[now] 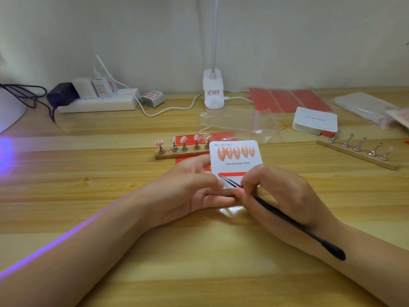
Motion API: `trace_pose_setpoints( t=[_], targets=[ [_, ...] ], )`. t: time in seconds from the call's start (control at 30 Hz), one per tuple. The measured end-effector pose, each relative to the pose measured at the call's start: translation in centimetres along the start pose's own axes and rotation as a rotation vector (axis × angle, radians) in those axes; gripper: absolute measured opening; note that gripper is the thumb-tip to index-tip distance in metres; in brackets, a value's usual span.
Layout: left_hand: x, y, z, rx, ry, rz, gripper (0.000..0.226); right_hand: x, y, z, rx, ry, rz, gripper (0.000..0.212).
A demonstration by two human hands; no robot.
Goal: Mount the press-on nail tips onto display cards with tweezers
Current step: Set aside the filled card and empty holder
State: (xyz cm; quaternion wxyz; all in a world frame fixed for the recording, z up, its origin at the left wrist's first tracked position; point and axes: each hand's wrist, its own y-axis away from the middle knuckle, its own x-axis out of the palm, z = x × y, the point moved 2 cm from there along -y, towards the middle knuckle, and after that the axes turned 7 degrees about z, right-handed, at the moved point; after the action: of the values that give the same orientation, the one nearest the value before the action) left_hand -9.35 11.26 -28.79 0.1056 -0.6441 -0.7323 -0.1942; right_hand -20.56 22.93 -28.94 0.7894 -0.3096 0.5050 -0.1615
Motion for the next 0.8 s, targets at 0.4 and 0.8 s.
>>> trace_pose_setpoints(
  t=[0.4,0.8],
  targets=[
    [0.06,0.06,-0.04,0.002,0.002,0.006,0.052,0.02,0.26,-0.24,-0.075,-0.034,0.008,0.029],
    [0.15,0.22,-0.08,0.011,0.042,0.015,0.046,-0.04,0.28,-0.25,-0.021,-0.079,-0.022,0.032]
  ],
)
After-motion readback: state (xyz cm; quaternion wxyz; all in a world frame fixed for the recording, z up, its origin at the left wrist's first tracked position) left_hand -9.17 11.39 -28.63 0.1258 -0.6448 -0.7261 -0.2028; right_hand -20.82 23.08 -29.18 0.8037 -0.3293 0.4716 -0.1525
